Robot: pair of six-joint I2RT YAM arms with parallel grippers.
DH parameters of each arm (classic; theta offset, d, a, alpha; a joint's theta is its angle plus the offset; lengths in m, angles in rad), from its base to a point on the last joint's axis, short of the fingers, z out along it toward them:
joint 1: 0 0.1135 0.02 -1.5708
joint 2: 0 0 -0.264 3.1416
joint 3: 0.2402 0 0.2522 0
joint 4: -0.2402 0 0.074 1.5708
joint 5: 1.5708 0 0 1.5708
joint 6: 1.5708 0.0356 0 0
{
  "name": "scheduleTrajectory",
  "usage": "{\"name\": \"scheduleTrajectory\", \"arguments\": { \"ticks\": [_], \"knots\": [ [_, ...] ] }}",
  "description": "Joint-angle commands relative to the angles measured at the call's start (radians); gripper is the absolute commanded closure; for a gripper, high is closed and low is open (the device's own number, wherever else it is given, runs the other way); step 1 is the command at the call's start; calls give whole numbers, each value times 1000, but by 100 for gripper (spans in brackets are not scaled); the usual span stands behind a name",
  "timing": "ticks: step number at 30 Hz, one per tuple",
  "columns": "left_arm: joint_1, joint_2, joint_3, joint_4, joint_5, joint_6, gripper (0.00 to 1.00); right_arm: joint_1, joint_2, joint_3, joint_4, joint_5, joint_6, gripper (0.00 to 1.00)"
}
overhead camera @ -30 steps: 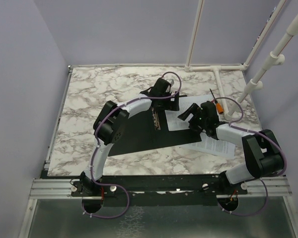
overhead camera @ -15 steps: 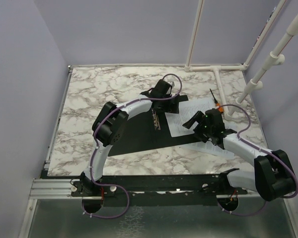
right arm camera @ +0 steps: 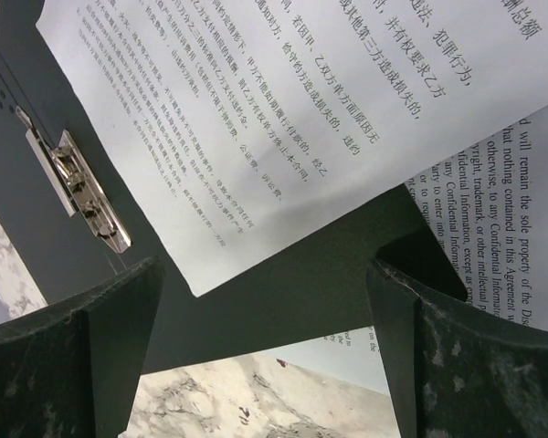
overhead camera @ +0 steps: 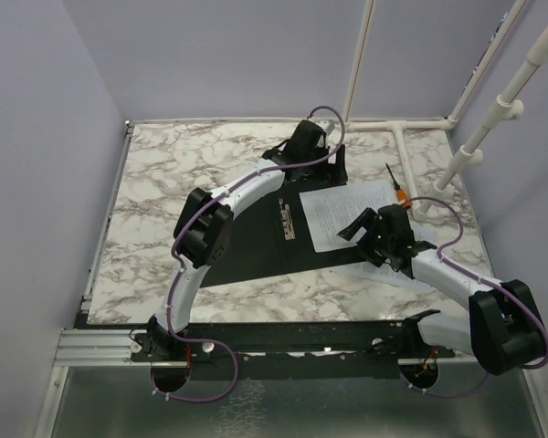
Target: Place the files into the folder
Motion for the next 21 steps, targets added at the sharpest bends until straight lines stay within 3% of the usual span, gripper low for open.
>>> {"name": "scheduleTrajectory", "arguments": {
  "ticks": [1,11,21],
  "knots": [
    [-8,102,74,-9,42,10,1,1,-6,-19,-28,71,34,4],
    [-14,201,104,-10,43,34,1,2,13,-76,27,104,146,4],
    [-14,196,38,-9,19,51,1,2,73,-129,127,142,256,4]
  ]
}}
